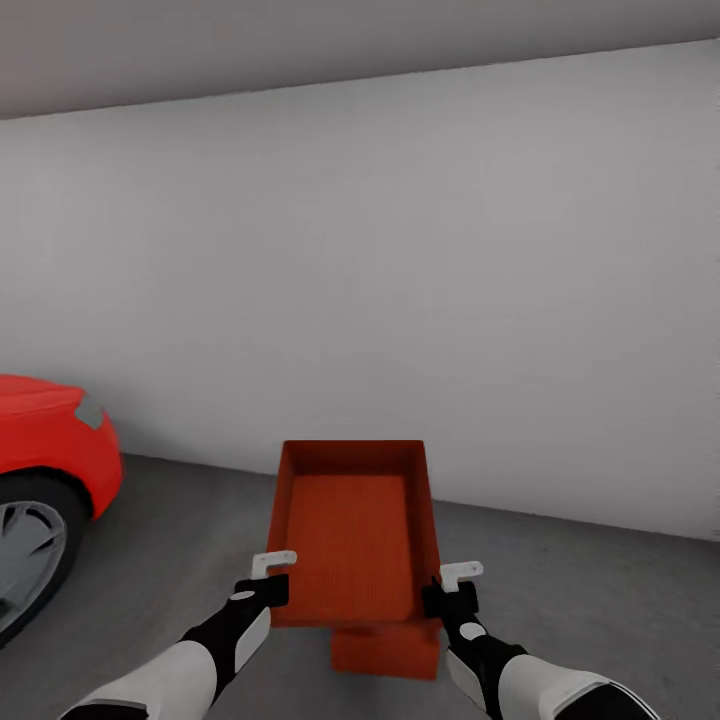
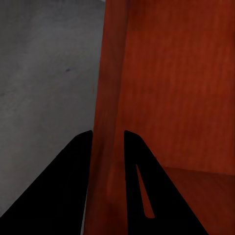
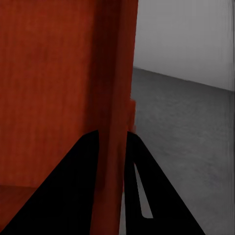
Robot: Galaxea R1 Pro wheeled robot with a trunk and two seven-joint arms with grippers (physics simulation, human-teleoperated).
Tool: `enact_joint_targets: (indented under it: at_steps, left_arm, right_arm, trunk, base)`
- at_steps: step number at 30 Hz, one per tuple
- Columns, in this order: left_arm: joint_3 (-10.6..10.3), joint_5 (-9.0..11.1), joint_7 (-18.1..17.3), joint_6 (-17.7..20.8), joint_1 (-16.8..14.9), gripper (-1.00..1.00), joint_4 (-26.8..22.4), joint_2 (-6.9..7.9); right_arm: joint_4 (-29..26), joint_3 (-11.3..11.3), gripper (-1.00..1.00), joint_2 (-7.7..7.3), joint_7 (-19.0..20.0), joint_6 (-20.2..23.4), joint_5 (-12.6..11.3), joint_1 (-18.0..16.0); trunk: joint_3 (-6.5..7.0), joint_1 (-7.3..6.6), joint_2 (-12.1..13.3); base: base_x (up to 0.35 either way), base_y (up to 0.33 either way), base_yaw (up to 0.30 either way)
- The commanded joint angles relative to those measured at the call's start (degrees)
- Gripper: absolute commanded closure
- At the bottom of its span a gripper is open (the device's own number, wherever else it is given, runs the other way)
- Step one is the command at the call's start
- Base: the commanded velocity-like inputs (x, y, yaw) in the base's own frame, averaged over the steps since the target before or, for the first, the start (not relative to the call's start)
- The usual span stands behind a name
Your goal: Move the two storage containers from the living room to the garage. In the garage, place one container on the floor and stack the other container on top of it (either order is fine).
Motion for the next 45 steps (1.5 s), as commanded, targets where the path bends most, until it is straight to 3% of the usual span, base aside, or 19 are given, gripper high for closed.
enact_joint_targets:
  at_steps: [1, 20, 45]
  left_arm:
    - [0.57, 0.38, 0.63, 0.12, 0.01, 1.00, 0.07, 0.69]
    - [0.53, 0.38, 0.66, 0.05, 0.01, 1.00, 0.06, 0.69]
    - [0.57, 0.38, 0.66, 0.04, 0.01, 1.00, 0.06, 0.69]
  right_arm:
    - [-0.08, -1.37, 1.00, 0.05, -0.21, -1.18, -0.34, -0.10]
    - [-0.08, -1.37, 1.00, 0.05, -0.15, -1.18, -0.34, -0.10]
    - [-0.08, -1.37, 1.00, 0.06, -0.18, -1.18, -0.34, -0.10]
  trunk:
    - [-0.09, 0.04, -0.07]
    - [-0.09, 0.04, -0.07]
    - [-0.09, 0.04, -0.07]
  base:
    - [0.295, 0.223, -0.282]
    - [0.295, 0.219, -0.272]
    - [0.136, 0.016, -0.011]
